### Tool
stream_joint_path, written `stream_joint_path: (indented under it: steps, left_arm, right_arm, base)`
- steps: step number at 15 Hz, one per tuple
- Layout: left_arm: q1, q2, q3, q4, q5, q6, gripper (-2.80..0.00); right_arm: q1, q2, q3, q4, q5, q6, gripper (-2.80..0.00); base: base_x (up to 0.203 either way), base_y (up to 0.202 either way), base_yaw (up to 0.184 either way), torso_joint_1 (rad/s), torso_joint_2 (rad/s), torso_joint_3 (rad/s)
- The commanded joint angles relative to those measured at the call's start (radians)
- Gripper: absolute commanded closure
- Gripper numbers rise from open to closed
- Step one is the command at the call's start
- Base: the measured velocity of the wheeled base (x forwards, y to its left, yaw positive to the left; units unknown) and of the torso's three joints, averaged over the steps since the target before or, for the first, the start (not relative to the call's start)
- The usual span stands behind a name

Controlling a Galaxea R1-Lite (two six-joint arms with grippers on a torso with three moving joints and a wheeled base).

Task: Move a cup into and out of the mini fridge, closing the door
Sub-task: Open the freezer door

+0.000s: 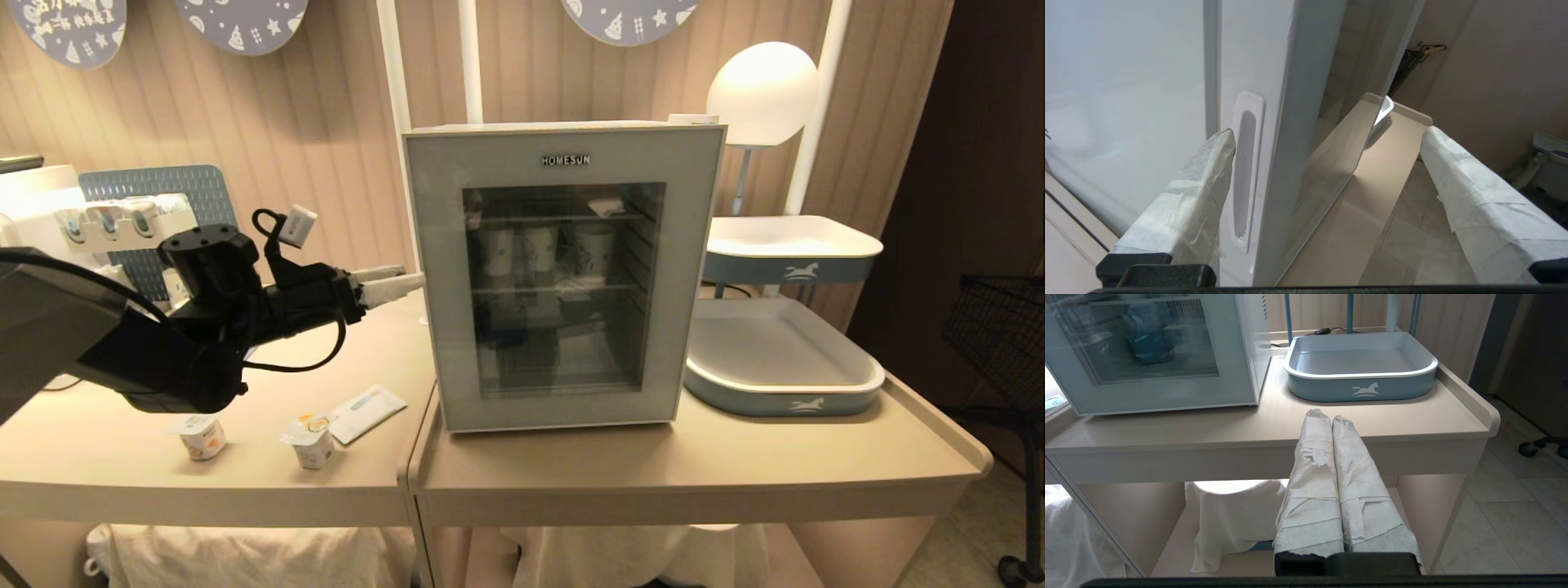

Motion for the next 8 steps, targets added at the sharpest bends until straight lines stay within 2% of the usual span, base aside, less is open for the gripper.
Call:
stream_joint_path:
  steps: [1,3,8]
  left_arm:
    - [-0.026,0.024,0.002,-0.007,0.037,0.002,-2.80]
    - [-0.050,0.026,0.010,-0.007,0.060,0.005,-2.80]
    - [-0.064,0.030,0.011,-0.007,0.060,0.004,-2.80]
  right_arm:
    - [0.000,0.000,0.000,0.000,0.000,0.000,0.00]
    - [0.000,0.000,0.000,0.000,0.000,0.000,0.00]
    - [0.000,0.000,0.000,0.000,0.000,0.000,0.00]
  base:
    - [0.000,0.000,0.000,0.000,0.00,0.000]
    - [0.000,0.000,0.000,0.000,0.00,0.000]
    - [0.000,0.000,0.000,0.000,0.00,0.000]
